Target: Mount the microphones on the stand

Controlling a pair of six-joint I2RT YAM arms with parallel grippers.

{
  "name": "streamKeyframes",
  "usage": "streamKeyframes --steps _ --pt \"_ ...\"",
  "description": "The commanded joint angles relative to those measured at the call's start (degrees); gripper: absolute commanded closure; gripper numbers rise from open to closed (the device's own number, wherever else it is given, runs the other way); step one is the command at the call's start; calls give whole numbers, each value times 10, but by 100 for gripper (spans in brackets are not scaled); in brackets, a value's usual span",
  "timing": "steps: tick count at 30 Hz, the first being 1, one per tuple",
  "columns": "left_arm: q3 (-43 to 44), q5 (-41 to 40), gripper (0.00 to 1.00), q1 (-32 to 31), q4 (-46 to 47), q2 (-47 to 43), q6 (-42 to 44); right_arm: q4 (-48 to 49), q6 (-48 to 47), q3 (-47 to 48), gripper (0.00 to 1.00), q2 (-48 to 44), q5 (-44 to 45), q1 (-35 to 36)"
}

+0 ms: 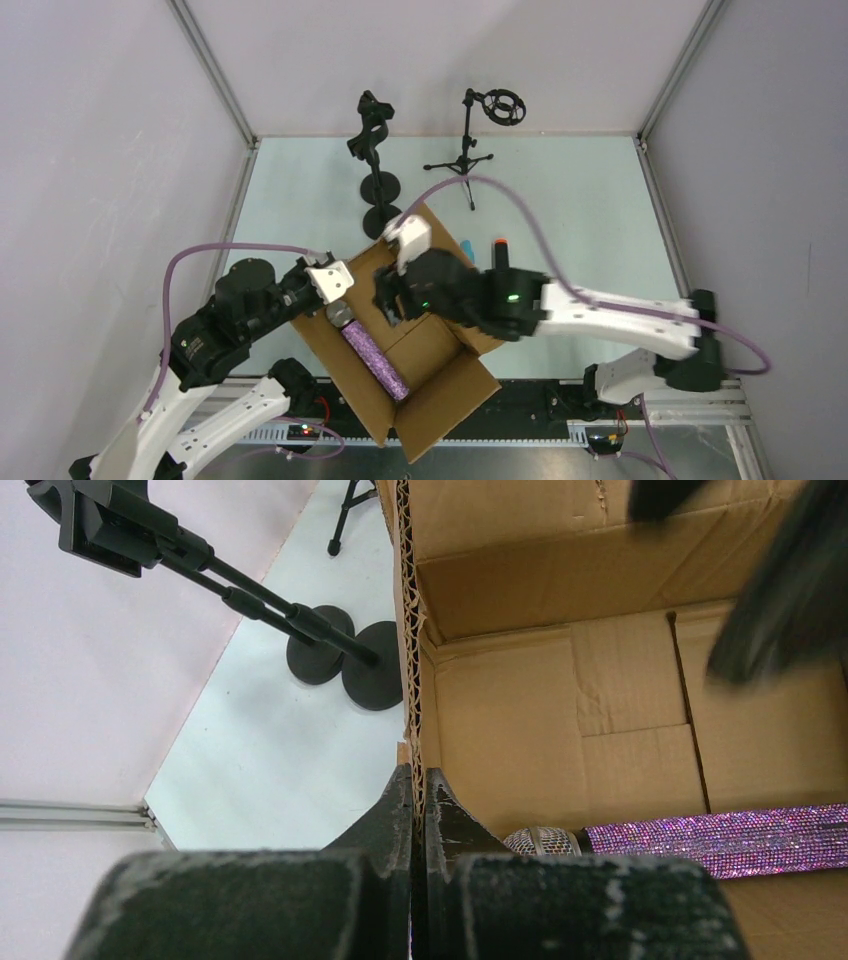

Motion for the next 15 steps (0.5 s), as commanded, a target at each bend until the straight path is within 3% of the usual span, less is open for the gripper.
streamKeyframes --steps 1,15 --pt "9 22 100 -4 -1 -1 -1 28 -1 -25 36 69 -30 13" --pt "37 19 100 -3 -1 12 -44 111 1 -60 32 215 -69 38"
